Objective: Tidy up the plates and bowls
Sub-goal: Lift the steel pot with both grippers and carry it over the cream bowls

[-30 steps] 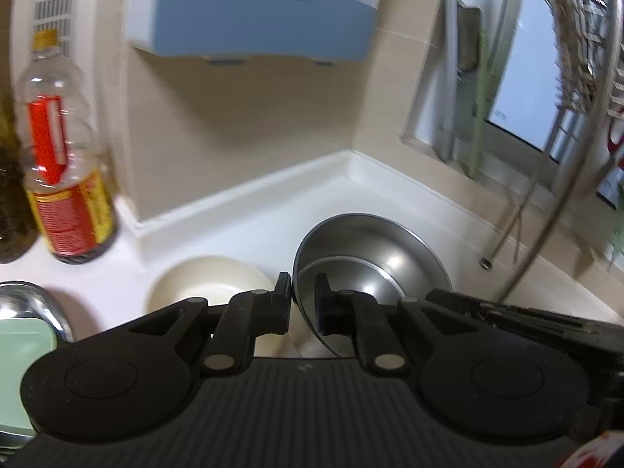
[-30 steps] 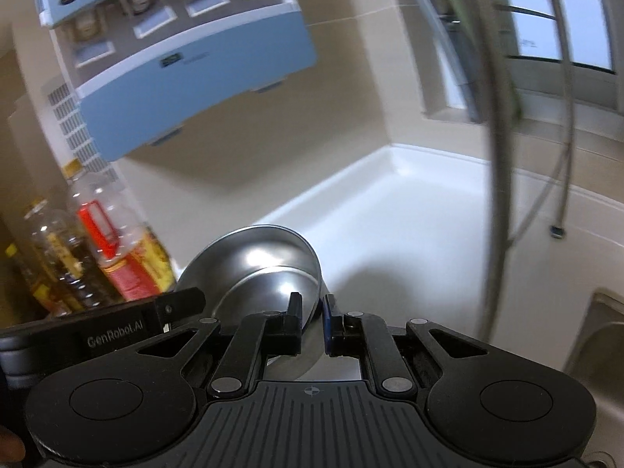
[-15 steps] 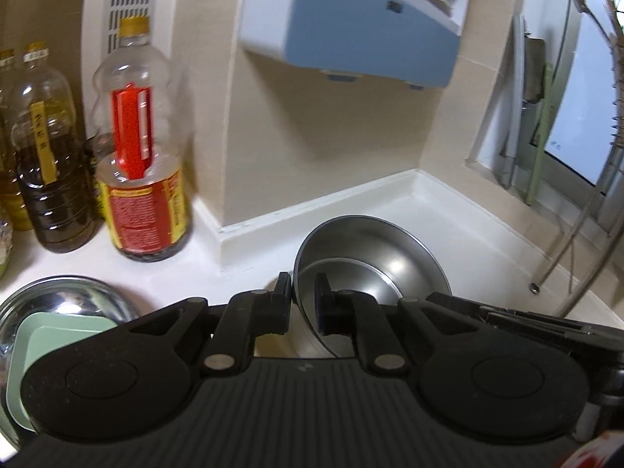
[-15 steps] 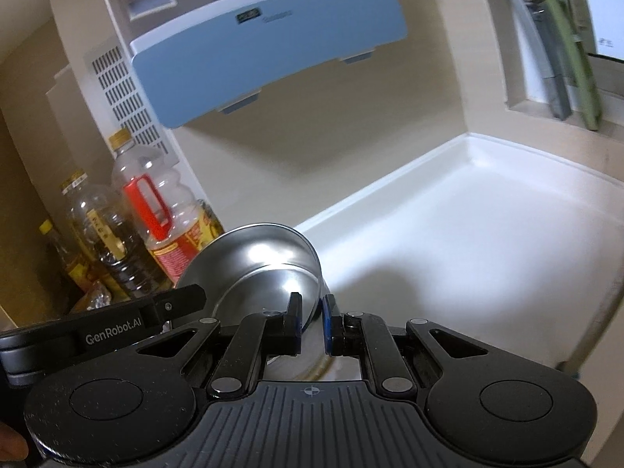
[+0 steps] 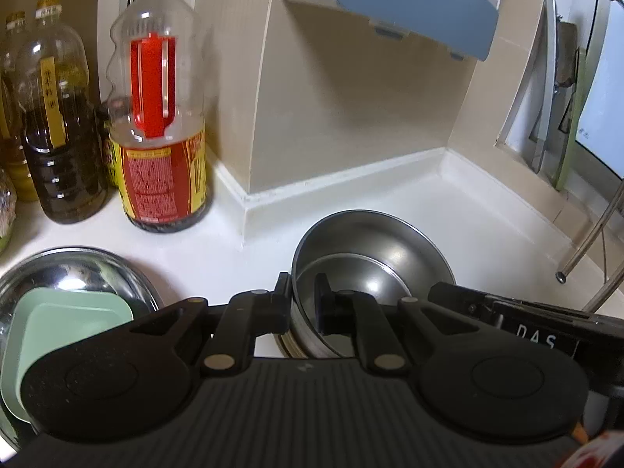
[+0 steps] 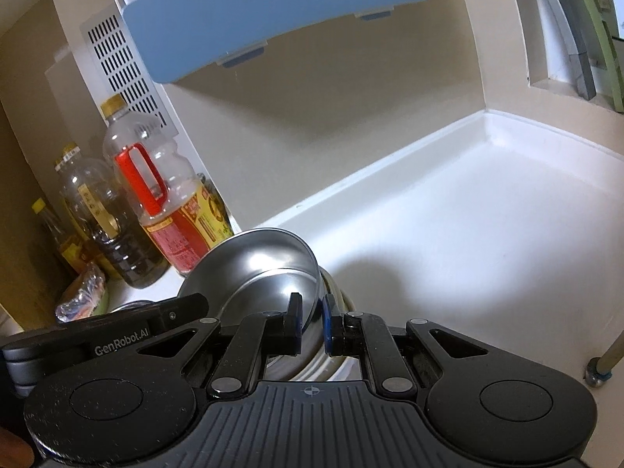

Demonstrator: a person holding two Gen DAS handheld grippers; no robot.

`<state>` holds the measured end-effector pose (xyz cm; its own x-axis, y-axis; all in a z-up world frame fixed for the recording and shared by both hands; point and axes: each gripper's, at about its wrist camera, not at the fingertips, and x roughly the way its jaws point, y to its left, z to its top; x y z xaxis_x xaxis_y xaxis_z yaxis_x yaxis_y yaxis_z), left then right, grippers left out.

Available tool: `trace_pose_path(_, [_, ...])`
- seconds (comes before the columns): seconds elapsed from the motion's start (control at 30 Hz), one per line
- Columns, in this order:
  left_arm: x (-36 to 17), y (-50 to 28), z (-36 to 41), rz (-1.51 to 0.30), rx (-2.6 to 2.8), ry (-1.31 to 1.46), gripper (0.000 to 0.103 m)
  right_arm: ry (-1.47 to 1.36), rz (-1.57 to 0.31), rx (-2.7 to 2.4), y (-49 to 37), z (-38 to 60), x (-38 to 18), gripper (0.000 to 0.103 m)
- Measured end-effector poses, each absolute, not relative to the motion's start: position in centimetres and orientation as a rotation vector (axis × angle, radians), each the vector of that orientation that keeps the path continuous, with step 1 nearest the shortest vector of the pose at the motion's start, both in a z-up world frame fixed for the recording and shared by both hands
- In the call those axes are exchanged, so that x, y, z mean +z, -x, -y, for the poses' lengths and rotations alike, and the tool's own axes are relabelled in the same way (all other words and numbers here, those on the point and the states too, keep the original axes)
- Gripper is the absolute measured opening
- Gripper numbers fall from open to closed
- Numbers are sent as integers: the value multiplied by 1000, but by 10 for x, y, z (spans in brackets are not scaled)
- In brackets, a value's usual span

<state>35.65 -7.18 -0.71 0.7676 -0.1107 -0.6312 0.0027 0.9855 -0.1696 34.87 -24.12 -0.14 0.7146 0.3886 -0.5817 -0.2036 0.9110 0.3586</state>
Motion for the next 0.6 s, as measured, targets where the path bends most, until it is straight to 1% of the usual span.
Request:
trace_pose_path(0.27, [-15,-360,71,-714,-50,173,11,-303,-720,338,-354,244,-7,11])
trace_pose_path(0.33, [-14,-360,72,-716,-52,177,11,-312,-727,345,-355,246,-7,12])
trace_pose_path(0.4, [-12,-358,72,-713,-53,178,11,-313,-724,349,-355,248,-6,18])
trace_pose_path(0.47, [-10,-356,74,-707,-52,174,11,-309,-714,349,-352,249,-4,42])
trace_pose_path(0.5, [-9,-355,74,-705,-50,174,11,-310,-709,348,-351,251,-4,45])
trace_pose_path(0.6, [-3,-347,75,-696,-47,176,11,-319,-702,353,-344,255,-2,46])
